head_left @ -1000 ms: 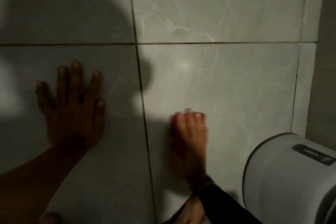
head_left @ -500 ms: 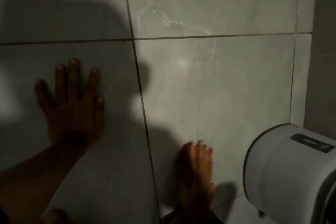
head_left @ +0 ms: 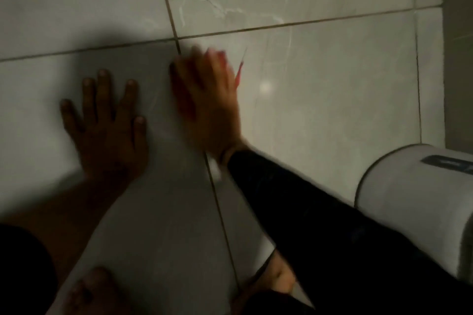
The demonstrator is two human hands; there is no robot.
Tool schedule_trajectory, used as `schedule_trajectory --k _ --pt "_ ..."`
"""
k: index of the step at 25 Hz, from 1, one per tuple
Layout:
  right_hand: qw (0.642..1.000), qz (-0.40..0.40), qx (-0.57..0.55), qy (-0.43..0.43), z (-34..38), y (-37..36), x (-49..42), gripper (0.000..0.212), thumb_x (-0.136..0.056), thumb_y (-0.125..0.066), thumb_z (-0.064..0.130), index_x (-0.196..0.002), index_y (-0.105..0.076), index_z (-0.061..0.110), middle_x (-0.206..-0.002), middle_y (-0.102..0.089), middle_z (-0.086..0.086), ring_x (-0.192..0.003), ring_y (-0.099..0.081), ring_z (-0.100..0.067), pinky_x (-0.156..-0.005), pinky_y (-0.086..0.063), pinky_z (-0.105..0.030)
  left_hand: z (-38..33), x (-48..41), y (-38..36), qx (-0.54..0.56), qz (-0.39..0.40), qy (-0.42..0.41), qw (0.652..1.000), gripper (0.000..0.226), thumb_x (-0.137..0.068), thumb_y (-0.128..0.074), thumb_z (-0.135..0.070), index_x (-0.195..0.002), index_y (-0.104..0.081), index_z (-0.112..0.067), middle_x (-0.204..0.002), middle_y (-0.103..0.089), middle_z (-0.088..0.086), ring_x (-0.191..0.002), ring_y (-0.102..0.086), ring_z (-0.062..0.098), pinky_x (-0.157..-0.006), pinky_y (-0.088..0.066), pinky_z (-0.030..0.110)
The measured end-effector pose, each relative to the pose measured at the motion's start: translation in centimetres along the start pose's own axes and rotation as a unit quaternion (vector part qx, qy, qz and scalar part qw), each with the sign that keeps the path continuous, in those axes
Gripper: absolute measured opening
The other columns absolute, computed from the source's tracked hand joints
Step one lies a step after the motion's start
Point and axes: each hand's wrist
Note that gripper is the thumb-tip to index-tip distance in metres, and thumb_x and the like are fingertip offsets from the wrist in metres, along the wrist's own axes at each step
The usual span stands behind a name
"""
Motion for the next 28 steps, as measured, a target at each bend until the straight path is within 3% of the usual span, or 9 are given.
schedule_trajectory --k 3,7,10,12,14,16,18,23,28 --pt "0.988 0.139 -0.026 0.068 3.3 3.5 13.8 0.048 -0.109 -0.050 0.037 -0.155 -0.055 0.024 -0.162 -0.053 -0.012 -0.157 -0.038 -0.039 -0.136 -0.015 -0.059 -0.4 0.3 2.1 -0.029 0.039 -0.024 0.999 0.070 -0.109 -0.036 -0.045 -0.175 -0.018 -0.027 -0.183 -0.010 0.018 -0.169 -0.011 0.044 -0.129 -0.009 0.069" --pt "0.957 0.268 -0.077 -0.079 1.1 11.2 19.2 0.048 -0.115 -0.038 0.037 -0.162 -0.047 0.025 -0.167 -0.047 -0.008 -0.160 -0.035 -0.036 -0.136 -0.019 -0.051 -0.9 -1.8 8.3 -0.109 0.264 -0.047 0.957 0.081 -0.102 -0.055 -0.048 -0.172 -0.022 -0.026 -0.179 -0.017 0.022 -0.159 -0.032 0.050 -0.126 -0.028 0.066" --pt "0.943 0.142 -0.133 -0.272 1.4 20.6 18.3 0.043 -0.107 -0.055 0.036 -0.150 -0.055 0.031 -0.159 -0.047 0.018 -0.139 -0.046 0.005 -0.117 0.005 0.008 -6.8 0.1 14.2 -0.027 0.415 -0.009 0.909 0.067 -0.105 -0.053 -0.053 -0.164 -0.047 -0.023 -0.172 -0.044 0.015 -0.154 -0.049 0.040 -0.127 -0.037 0.048" --pt "0.902 0.059 -0.177 -0.388 2.3 27.1 18.3 0.032 -0.098 -0.062 0.043 -0.130 -0.060 0.042 -0.118 -0.059 0.038 -0.102 -0.048 0.023 -0.103 0.001 0.018 -13.2 3.8 18.2 0.098 0.452 0.010 0.887 0.056 -0.105 -0.056 -0.051 -0.157 -0.058 -0.028 -0.166 -0.055 0.006 -0.154 -0.051 0.030 -0.124 -0.035 0.033" --pt "0.798 0.119 -0.312 -0.501 2.9 32.8 18.8 0.045 -0.091 -0.054 0.070 -0.131 -0.057 0.049 -0.107 -0.069 0.020 -0.110 -0.062 -0.003 -0.121 -0.035 -0.015 -20.5 7.1 22.0 0.216 0.471 0.016 0.855 0.048 -0.106 -0.057 -0.048 -0.150 -0.064 -0.030 -0.159 -0.061 0.000 -0.152 -0.053 0.023 -0.119 -0.035 0.027" --pt "0.675 0.017 -0.458 -0.578 1.9 38.0 20.2 0.045 -0.087 -0.066 0.063 -0.122 -0.067 0.035 -0.115 -0.078 -0.004 -0.114 -0.072 -0.031 -0.106 -0.059 -0.050 -27.9 10.1 26.3 0.302 0.522 0.018 0.798 0.038 -0.103 -0.058 -0.053 -0.131 -0.074 -0.033 -0.134 -0.078 -0.008 -0.133 -0.069 0.015 -0.107 -0.048 0.025" --pt "0.558 -0.139 -0.550 -0.606 -0.3 43.7 22.3 0.024 -0.092 -0.080 0.034 -0.114 -0.076 0.023 -0.113 -0.083 -0.008 -0.110 -0.078 -0.031 -0.088 -0.069 -0.039 -34.6 12.5 30.8 0.311 0.563 -0.016 0.765 0.043 -0.094 -0.064 -0.063 -0.119 -0.079 -0.032 -0.113 -0.084 -0.012 -0.110 -0.078 0.010 -0.089 -0.056 0.022" --pt "0.433 -0.281 -0.528 -0.675 -8.3 53.2 28.7 0.027 -0.099 -0.072 0.011 -0.125 -0.077 0.017 -0.123 -0.082 -0.013 -0.113 -0.078 -0.033 -0.098 -0.065 -0.049 -48.2 16.3 34.5 0.205 0.589 -0.175 0.762 0.060 -0.093 -0.077 -0.039 -0.150 -0.063 -0.027 -0.138 -0.068 -0.001 -0.120 -0.073 0.024 -0.107 -0.059 0.045" --pt "0.358 -0.331 -0.491 -0.722 -18.6 54.8 31.7 0.029 -0.098 -0.053 -0.001 -0.115 -0.073 0.012 -0.126 -0.072 -0.021 -0.107 -0.068 -0.034 -0.097 -0.059 -0.048 -61.6 18.7 31.3 0.068 0.517 -0.282 0.805 0.047 -0.095 -0.069 -0.032 -0.142 -0.072 -0.027 -0.135 -0.077 0.003 -0.108 -0.069 0.016 -0.090 -0.047 0.024"
Point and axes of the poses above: each hand's wrist, its own x-axis away from the middle knuckle, its own y-axis out of the back of the hand, z = x × y
